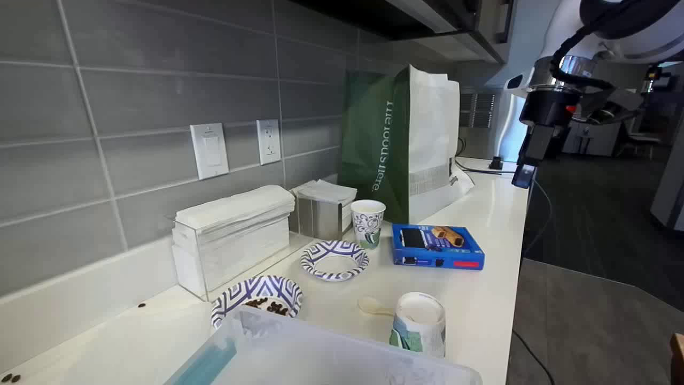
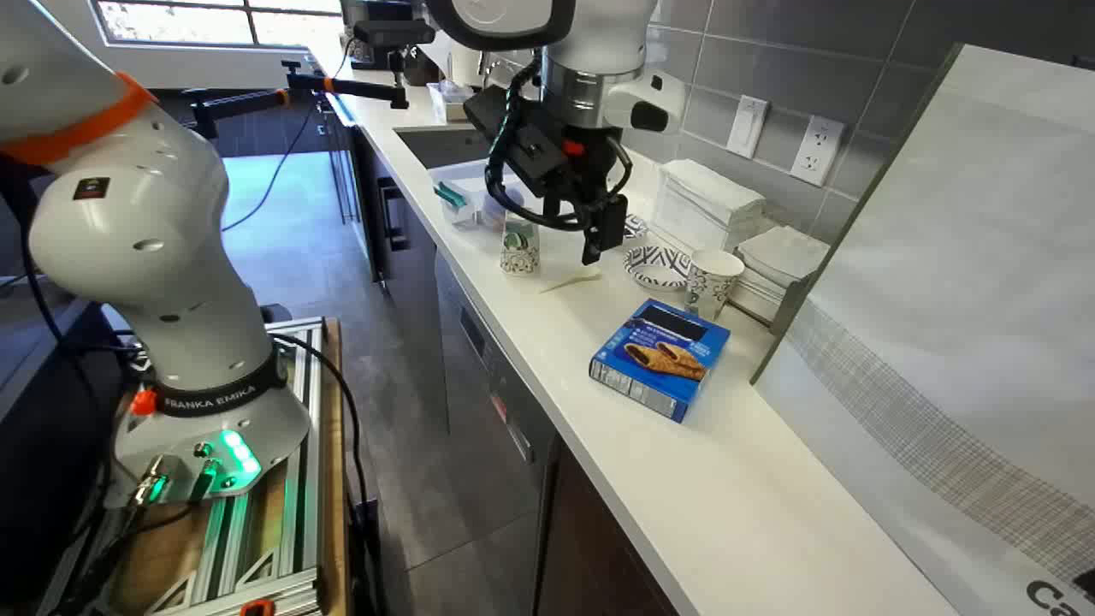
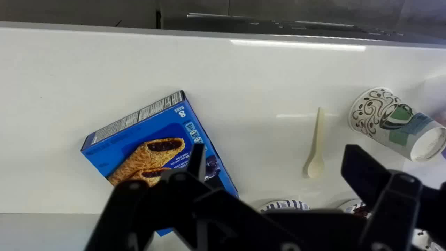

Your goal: Transfer a spoonful of contents from the left bowl to the right bowl

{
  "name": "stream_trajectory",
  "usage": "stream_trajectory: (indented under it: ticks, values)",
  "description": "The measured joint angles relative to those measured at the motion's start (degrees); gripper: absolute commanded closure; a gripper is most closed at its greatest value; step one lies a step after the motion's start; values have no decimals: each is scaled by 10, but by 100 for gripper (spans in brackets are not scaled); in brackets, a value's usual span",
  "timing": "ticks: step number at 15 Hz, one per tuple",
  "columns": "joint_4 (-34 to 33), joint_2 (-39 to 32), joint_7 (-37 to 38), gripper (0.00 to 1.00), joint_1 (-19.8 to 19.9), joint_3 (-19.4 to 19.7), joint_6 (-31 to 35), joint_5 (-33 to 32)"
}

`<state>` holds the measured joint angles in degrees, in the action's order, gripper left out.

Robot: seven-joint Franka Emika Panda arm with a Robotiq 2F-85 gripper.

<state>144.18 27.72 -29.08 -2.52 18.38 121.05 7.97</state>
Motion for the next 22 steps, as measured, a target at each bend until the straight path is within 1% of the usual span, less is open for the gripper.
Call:
stream_trajectory:
  ticks: [17, 19, 22]
  values:
    - [0, 0, 0, 0, 2, -2, 0, 0]
    - [1, 0, 4, 0, 7, -15, 6, 0]
    - [7, -1, 44, 0, 7, -60, 43, 0]
